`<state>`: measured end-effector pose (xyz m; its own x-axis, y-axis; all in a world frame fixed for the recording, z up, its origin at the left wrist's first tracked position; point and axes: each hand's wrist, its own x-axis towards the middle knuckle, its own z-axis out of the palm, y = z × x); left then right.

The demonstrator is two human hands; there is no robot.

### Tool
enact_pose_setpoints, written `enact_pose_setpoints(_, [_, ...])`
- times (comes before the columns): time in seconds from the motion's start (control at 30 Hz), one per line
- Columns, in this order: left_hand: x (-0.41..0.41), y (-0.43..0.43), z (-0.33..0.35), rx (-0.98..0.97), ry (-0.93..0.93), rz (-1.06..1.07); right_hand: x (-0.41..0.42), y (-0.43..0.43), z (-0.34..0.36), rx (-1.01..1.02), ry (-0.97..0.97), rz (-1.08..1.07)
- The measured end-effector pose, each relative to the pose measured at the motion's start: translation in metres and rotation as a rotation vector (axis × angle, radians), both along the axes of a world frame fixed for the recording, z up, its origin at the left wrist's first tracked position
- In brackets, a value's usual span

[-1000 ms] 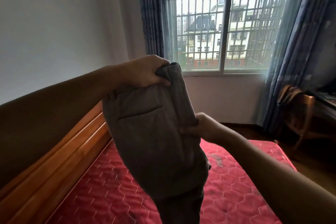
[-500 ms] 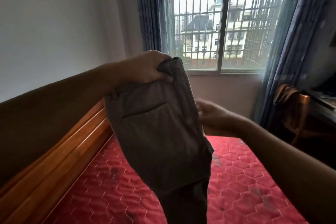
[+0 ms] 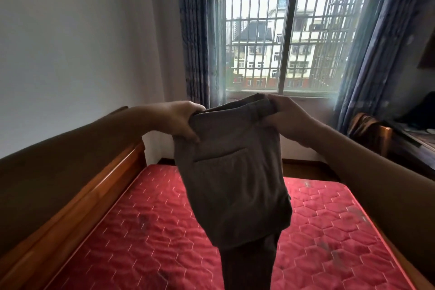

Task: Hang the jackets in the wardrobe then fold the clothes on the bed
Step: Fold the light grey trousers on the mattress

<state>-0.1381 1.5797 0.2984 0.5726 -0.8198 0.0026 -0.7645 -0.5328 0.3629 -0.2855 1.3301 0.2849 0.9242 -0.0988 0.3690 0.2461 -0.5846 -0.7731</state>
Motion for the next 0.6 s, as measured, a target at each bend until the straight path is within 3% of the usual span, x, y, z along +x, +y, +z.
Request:
enact_pose_setpoints(0.07, [-0.001,0.007,-0.005,-0.029,0.004,-0.001,-0.001,-0.004,0.001,-0.068,0.050,-0.032])
enact_pose_setpoints(0.2, [-0.014,-0.005,-0.010,-0.066,-0.142,-0.054,-0.003,-0.005,0.014,-0.533,0.038,-0.163])
enact_pose_setpoints(0.37, [-0.023,-0.015,-0.006,-0.104,-0.207,-0.144,-0.027,0.003,0.036,-0.842,0.191,-0.152])
enact_pose_setpoints(0.47, [-0.035,-0.027,-0.005,-0.104,-0.206,-0.193,-0.046,0.012,0.033,-0.937,0.304,-0.196])
enact_pose_setpoints(0.6, [-0.060,-0.031,0.011,-0.083,-0.196,-0.237,-0.085,0.018,0.037,-0.852,0.396,-0.248])
